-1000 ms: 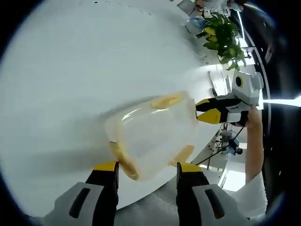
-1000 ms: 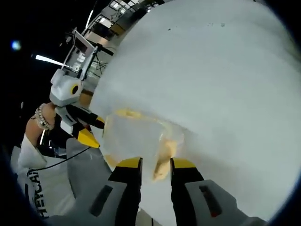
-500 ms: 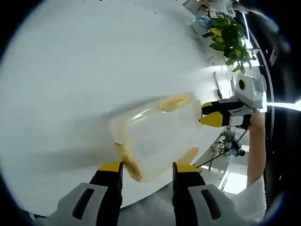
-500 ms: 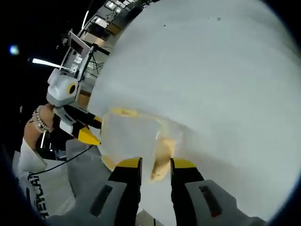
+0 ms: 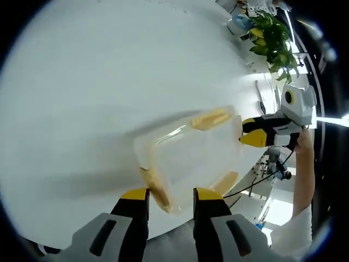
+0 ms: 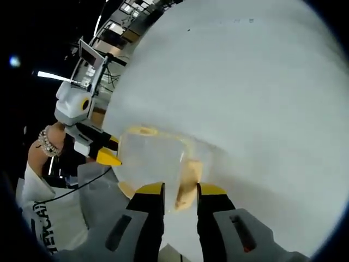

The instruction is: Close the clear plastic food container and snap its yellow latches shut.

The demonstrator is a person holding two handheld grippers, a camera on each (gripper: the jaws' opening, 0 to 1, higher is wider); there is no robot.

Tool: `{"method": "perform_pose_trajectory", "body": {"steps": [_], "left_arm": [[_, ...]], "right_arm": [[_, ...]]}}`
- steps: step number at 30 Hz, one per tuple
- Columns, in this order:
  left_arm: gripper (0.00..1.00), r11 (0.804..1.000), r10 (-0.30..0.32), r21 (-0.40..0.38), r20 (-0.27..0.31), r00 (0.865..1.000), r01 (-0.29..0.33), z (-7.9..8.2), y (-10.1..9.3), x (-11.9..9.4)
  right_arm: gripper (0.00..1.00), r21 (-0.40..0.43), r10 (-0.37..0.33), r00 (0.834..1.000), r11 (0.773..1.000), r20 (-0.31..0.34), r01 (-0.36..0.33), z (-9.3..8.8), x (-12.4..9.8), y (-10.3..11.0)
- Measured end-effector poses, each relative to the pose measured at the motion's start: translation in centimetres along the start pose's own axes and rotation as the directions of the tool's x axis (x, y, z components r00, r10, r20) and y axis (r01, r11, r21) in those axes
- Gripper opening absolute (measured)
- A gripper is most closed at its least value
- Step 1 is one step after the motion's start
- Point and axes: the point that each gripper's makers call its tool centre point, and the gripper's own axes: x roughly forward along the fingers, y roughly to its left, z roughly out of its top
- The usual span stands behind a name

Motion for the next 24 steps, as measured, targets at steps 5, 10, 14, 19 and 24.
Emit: {"method": "perform_pose_trajectory", "body": {"steps": [5, 10, 14, 19, 24], "left_arm": [[0.25, 1.000, 0.002, 0.008, 0.002, 1.000, -0.002, 0.0, 0.0, 0.0], [0.25, 1.000, -0.001, 0.016, -0.010, 1.000, 0.001, 0.2, 0.2, 0.0], [0.24, 1.000, -0.010, 0.012, -0.017, 1.000, 0.010, 0.1, 0.1, 0.1], [0.22, 0.999, -0.047, 0.011, -0.018, 0.999, 0.047, 0.1, -0.6, 0.7], [0.22, 0.999, -0.042, 0.017, -0.018, 0.999, 0.042, -0.1, -0.3, 1.0]], "right_arm": [[0.17, 0.015, 0.008, 1.000, 1.000, -0.001, -0.008, -0.1, 0.0, 0.0], [0.17, 0.049, 0.041, 0.999, 0.998, 0.008, -0.041, -0.3, 0.0, -0.1], [0.17, 0.074, 0.061, 0.998, 0.995, 0.011, -0.061, -0.4, 0.3, 0.0], [0.17, 0.070, 0.062, 0.998, 0.996, 0.007, -0.062, -0.3, 0.3, 0.0], [0.17, 0.064, 0.057, 0.998, 0.996, 0.002, -0.057, -0.4, 0.3, 0.1]]}}
